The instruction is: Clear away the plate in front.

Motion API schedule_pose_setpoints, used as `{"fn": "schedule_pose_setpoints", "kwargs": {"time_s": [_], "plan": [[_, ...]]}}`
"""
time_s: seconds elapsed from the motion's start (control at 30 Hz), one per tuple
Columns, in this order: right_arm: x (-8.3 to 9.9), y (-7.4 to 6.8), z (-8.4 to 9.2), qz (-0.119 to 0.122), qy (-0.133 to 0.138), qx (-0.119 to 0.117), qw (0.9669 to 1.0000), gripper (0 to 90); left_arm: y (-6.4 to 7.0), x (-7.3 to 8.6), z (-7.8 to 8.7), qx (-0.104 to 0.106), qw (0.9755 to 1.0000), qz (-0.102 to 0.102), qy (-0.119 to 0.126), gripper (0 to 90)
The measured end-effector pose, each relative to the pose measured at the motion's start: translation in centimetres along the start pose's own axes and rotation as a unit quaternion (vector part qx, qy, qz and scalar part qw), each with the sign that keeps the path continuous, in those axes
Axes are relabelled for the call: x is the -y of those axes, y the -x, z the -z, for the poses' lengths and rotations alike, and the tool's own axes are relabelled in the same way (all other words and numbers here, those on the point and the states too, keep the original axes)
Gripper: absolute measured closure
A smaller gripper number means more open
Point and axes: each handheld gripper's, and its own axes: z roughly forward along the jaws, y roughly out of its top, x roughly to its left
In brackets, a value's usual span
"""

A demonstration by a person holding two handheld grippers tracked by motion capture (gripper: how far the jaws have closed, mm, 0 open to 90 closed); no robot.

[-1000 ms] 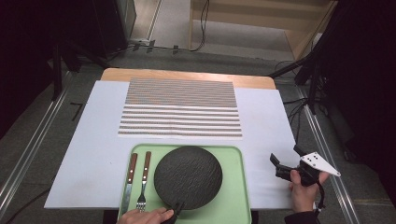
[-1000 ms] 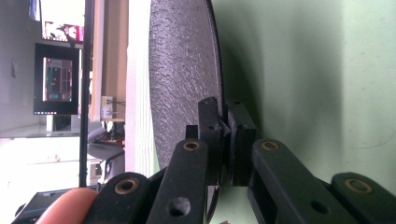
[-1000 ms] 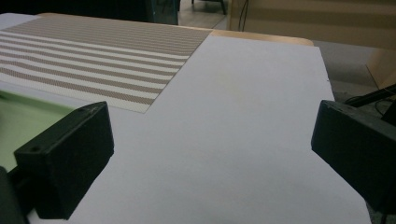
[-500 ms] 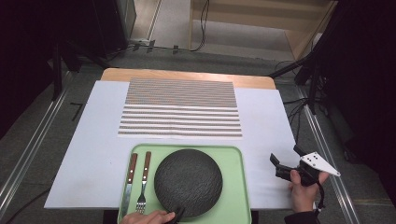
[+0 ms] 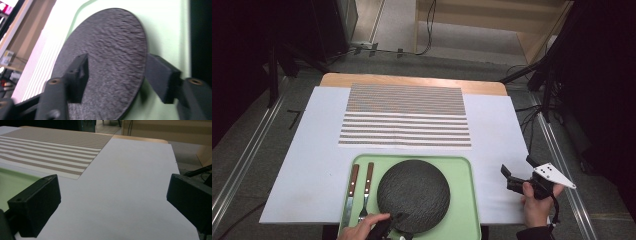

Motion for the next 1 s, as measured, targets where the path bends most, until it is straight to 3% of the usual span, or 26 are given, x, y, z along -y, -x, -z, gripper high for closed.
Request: {"fn": "schedule_pose_setpoints", "kwargs": {"time_s": [0.23, 0.5, 0.67, 0.8, 1.0], "plan": [[0.0, 0.0, 0.0, 0.001, 0.000, -0.001, 1.0000, 0.0, -1.8, 1.2, 0.0, -0.019, 0.9981, 0.059, 0.003, 13.1], [0.0, 0.0, -0.1, 0.002, 0.000, -0.001, 1.0000, 0.0, -3.5, 2.5, 0.3, -0.036, 0.9934, 0.108, 0.016, 2.1], [0.0, 0.0, -0.1, 0.004, 0.000, -0.002, 1.0000, 0.0, -4.4, 3.4, 0.4, -0.031, 0.9903, 0.134, 0.022, 0.0], [0.1, 0.0, -0.1, 0.004, 0.000, -0.002, 1.0000, 0.0, -5.1, 4.3, 0.4, -0.042, 0.9874, 0.151, 0.021, 0.0], [0.1, -0.1, -0.1, 0.002, -0.001, -0.003, 1.0000, 0.0, -6.3, 5.6, 0.5, -0.056, 0.9808, 0.185, 0.024, 0.0]]}}
